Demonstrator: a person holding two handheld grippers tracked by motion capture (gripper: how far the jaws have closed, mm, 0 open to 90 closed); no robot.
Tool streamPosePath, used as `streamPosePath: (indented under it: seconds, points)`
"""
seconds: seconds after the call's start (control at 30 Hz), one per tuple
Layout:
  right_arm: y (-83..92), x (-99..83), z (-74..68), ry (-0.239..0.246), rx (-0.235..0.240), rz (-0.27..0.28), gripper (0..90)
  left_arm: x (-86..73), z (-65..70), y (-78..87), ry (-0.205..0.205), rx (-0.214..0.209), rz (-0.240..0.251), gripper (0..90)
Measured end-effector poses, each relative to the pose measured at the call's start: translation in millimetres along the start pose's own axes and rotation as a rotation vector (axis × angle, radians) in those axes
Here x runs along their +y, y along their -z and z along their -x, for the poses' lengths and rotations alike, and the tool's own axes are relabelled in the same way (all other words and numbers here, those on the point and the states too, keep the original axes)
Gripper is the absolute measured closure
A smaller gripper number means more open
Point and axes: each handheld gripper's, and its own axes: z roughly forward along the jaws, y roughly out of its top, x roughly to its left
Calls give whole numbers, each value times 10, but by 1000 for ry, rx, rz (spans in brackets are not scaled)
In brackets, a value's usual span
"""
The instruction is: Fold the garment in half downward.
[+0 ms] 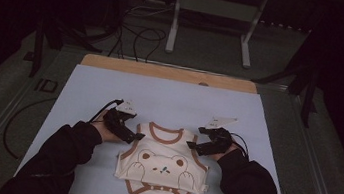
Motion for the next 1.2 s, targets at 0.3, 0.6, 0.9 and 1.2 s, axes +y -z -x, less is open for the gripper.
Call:
streamPosePath:
  seconds: [0.3,0.6,0.9,1.2]
  points:
    - [-135,-72,135,-7,-25,-36,400,-21,-70,-147,1,30,-51,159]
    - [-278,-109,233,-27,-33,-86,478,-41,-119,-282,20,35,-73,255]
    - [-392,-99,231,-20,-46,-125,551,-57,-158,-383,22,41,-82,424]
    - [-392,-72,199,-7,-55,-147,690,-55,-167,-412,33,38,-75,576]
